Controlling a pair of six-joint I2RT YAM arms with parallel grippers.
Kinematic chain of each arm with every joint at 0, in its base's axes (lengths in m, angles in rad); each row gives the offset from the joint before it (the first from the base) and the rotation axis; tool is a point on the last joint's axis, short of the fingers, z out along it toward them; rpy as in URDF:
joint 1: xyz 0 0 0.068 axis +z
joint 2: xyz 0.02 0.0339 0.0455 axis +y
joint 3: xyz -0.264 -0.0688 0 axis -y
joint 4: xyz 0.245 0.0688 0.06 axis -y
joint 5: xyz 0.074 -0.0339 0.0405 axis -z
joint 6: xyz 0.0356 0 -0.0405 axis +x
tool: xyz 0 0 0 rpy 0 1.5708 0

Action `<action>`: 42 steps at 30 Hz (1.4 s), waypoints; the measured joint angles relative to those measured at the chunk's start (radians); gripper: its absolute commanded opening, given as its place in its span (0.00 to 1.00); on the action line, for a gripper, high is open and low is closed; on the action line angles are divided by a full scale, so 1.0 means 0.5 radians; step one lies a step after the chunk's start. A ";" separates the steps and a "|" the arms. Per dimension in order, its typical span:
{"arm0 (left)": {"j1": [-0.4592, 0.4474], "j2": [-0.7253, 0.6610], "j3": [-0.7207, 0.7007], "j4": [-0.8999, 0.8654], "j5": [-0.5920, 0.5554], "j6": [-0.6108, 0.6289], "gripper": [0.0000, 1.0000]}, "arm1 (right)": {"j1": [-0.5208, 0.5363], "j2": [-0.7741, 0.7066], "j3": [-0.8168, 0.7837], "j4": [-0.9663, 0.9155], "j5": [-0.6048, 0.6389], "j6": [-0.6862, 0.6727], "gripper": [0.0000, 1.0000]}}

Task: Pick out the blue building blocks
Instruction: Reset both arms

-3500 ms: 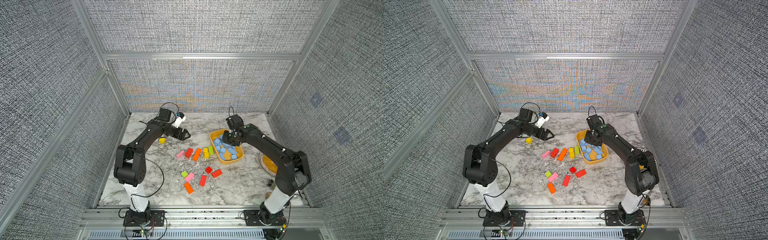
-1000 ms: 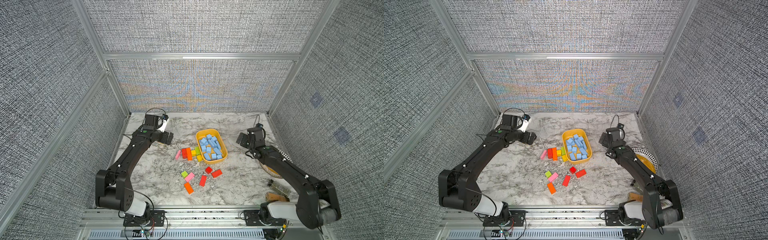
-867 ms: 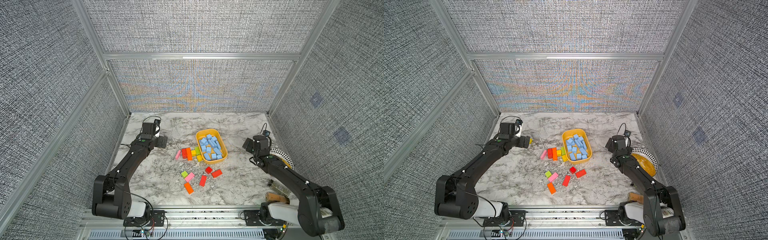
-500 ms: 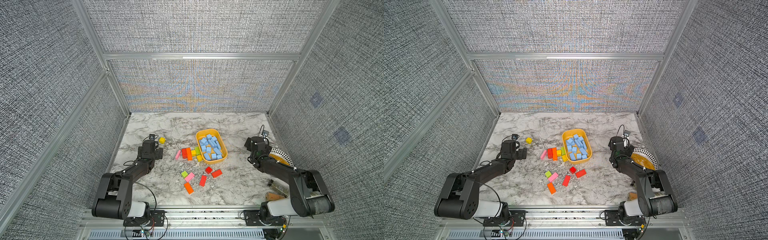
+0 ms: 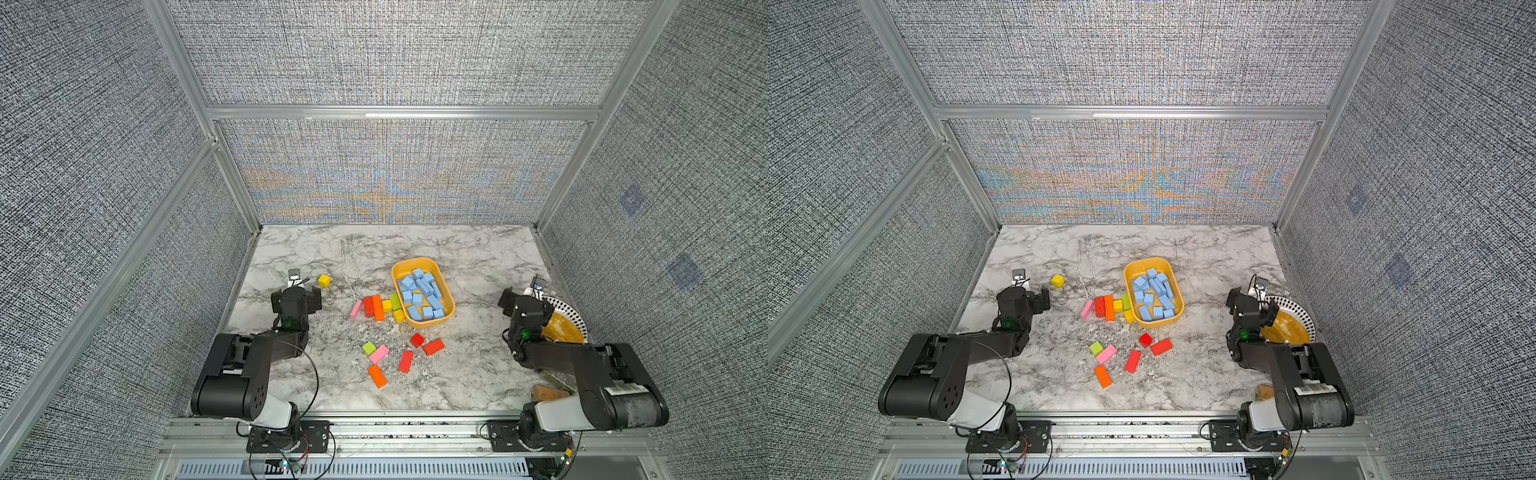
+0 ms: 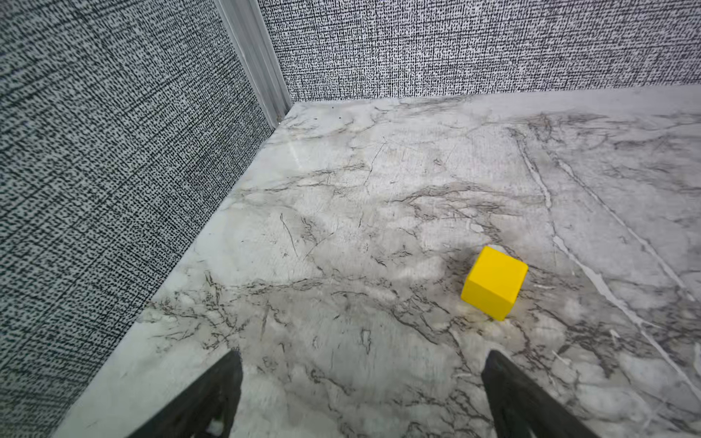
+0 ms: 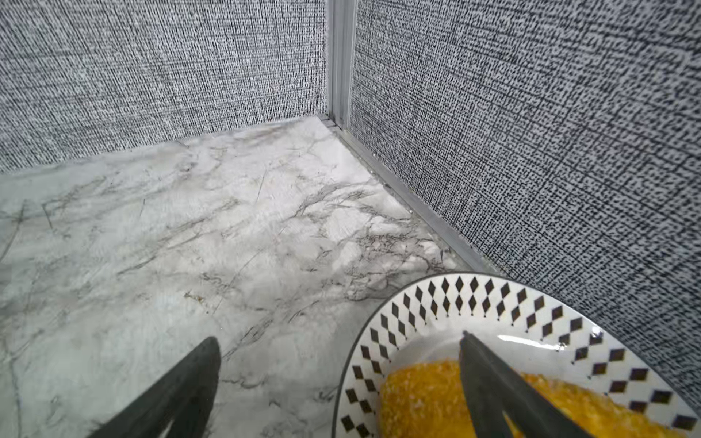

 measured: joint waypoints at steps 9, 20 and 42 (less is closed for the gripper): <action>0.001 -0.007 -0.003 0.003 0.004 0.000 1.00 | 0.078 0.156 0.059 0.201 -0.346 -0.197 0.98; 0.001 -0.014 -0.013 0.004 0.004 0.000 1.00 | 0.024 0.216 -0.201 0.706 -0.504 -0.229 0.98; 0.001 -0.014 -0.013 0.004 0.004 0.000 1.00 | 0.028 0.181 -0.217 0.729 -0.504 -0.233 0.98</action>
